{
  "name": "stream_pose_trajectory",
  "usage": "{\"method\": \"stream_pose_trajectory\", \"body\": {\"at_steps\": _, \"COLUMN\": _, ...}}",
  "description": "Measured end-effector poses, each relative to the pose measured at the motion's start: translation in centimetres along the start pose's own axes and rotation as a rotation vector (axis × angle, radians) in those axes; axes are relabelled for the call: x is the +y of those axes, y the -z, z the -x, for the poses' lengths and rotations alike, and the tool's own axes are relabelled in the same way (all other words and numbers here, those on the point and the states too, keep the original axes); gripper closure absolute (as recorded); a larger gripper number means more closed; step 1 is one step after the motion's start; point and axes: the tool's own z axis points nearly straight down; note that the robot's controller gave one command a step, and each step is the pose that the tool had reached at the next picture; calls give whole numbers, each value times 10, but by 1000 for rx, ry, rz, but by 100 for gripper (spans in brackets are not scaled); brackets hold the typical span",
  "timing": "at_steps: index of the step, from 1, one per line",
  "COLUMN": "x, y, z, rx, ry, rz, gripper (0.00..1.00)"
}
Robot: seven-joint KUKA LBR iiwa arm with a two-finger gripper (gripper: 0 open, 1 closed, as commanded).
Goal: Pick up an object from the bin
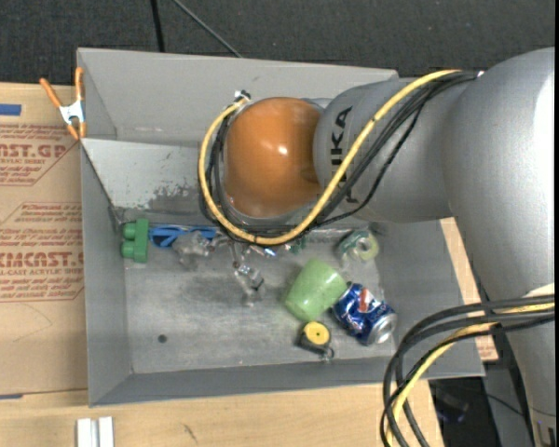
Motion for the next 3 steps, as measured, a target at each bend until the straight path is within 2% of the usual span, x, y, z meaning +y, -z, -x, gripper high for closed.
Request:
{"method": "stream_pose_trajectory", "body": {"at_steps": 1, "x": 10, "y": -36, "z": -92, "rx": 6, "ry": 526, "rz": 5, "gripper": 0}}
{"method": "stream_pose_trajectory", "body": {"at_steps": 2, "x": -11, "y": -35, "z": -117, "rx": 2, "ry": 1055, "rz": 3, "gripper": 0}}
{"method": "stream_pose_trajectory", "body": {"at_steps": 3, "x": -3, "y": -13, "z": -124, "rx": 0, "ry": 1036, "rz": 3, "gripper": 0}}
